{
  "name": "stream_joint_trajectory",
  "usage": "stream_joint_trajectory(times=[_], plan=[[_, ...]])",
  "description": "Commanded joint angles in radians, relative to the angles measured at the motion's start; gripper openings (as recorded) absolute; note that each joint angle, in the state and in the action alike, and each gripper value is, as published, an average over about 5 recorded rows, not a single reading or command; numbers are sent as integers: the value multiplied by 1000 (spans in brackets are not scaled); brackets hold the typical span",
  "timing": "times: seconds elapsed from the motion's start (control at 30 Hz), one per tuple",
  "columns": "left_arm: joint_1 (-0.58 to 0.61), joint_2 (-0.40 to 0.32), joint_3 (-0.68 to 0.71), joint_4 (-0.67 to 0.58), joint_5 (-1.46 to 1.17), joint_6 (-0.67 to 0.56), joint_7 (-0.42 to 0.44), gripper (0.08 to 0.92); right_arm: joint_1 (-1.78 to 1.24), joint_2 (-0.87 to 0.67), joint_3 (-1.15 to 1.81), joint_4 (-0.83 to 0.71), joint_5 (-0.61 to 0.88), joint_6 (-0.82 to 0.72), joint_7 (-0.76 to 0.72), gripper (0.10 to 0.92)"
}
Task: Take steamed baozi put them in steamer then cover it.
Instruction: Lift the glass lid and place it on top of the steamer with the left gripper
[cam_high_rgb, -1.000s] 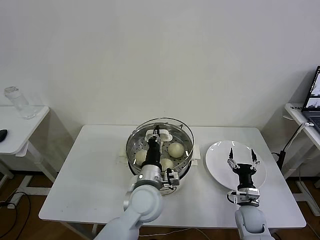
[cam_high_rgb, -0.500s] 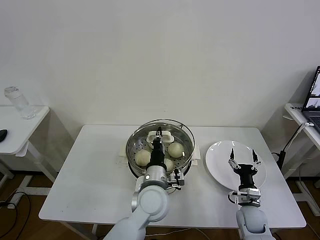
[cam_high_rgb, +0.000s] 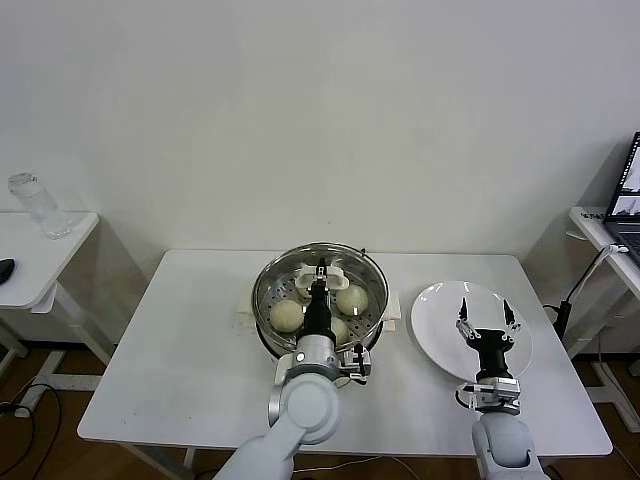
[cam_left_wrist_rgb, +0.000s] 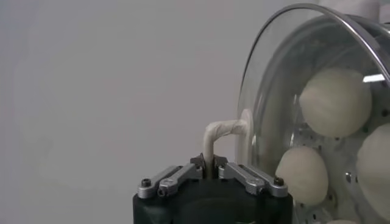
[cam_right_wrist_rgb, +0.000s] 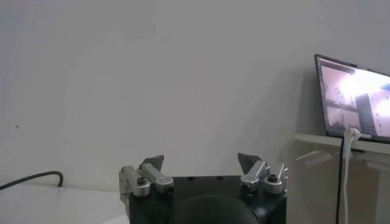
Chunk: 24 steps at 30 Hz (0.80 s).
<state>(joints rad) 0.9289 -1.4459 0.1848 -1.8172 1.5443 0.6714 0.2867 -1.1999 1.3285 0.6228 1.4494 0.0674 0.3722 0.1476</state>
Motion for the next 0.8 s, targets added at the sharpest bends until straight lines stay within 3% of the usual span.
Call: stream_joint_trajectory(times=[0.03,0.8], plan=[[-1,-4,-1,17,32,-12,-3,195,0,1,1,0,-1,1,-1,823],[7,-1,-19,40,33,-24,1,195,9,2,-1,-9,-2,6,-2,823]])
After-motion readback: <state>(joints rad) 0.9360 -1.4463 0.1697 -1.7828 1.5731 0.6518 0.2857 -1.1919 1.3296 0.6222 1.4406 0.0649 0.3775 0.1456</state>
